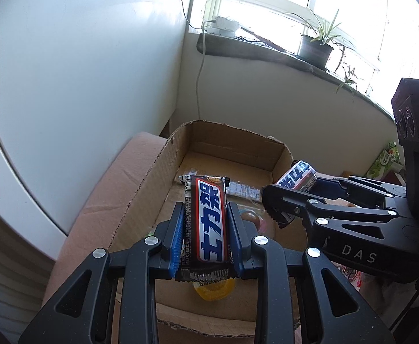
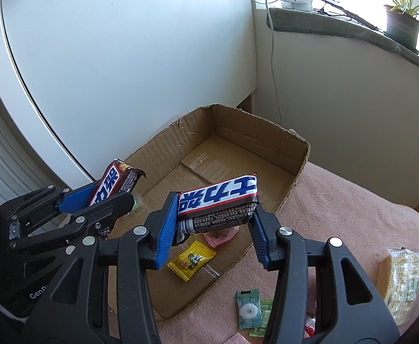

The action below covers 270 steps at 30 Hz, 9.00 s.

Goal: Organize snacks
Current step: 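Lower both chocolate bars into the box and open both grippers, then move both open grippers back over the remaining snacks on the table, then grasp the pink wrapped candy with the left gripper while the right gripper grasps a red-wrapped pastry, then carry the pink candy and red-wrapped pastry over the cardboard box, then open both grippers to drop the candy and pastry into the box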

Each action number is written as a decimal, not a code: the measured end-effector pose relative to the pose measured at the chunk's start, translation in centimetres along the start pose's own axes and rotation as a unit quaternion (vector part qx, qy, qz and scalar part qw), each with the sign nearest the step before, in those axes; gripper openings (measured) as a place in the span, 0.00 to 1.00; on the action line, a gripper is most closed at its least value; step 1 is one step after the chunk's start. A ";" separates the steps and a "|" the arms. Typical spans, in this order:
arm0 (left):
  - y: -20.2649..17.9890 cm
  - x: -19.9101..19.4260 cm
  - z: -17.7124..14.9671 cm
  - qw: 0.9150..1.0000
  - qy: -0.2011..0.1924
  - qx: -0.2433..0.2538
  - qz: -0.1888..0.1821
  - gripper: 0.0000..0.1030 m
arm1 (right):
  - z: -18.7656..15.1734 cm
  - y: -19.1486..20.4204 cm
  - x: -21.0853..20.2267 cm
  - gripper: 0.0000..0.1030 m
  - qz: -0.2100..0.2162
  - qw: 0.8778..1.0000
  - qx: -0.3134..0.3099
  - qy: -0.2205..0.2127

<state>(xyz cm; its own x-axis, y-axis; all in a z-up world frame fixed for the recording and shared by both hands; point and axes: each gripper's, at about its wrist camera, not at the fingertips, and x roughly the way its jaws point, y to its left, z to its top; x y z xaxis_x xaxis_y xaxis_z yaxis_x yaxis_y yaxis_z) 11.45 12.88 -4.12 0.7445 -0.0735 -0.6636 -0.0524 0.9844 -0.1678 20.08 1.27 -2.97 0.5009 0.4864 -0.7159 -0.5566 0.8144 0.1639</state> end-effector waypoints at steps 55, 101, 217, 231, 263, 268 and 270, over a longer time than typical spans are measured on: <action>-4.5 -5.2 -2.3 0.999 -0.029 0.010 -0.014 0.57 | -7.3 -6.6 -11.8 0.97 -0.080 0.993 0.062 -0.052; -12.0 1.0 -10.4 0.985 0.117 0.069 -0.105 0.42 | -12.4 -7.2 -4.8 0.51 0.021 0.994 -0.054 0.088; -5.4 -3.7 -3.2 0.997 -0.018 0.060 -0.048 0.04 | -5.9 -2.9 -8.9 0.28 0.018 0.999 0.024 -0.017; -2.7 -3.1 -2.2 0.999 -0.023 0.040 -0.028 0.04 | -2.8 -0.7 -6.2 0.28 0.030 0.999 0.007 -0.015; 1.0 -1.1 -0.9 1.000 -0.015 0.015 -0.001 0.04 | -0.6 0.8 -0.1 0.28 0.056 0.998 -0.008 0.012; 1.1 -1.2 -0.8 1.000 -0.016 0.011 0.002 0.05 | -0.6 0.8 -0.2 0.29 0.054 0.998 -0.008 0.011; 1.0 -1.3 -0.8 1.000 -0.017 0.012 0.003 0.10 | -0.6 0.8 -0.3 0.29 0.053 0.999 -0.007 0.008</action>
<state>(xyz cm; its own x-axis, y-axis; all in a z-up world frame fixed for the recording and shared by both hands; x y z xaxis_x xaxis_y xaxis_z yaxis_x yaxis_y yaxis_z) 9.91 13.87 -4.04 0.7664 -0.0624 -0.6393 -0.0418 0.9883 -0.1466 19.06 1.54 -3.03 0.4281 0.5646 -0.7057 -0.6156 0.7538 0.2296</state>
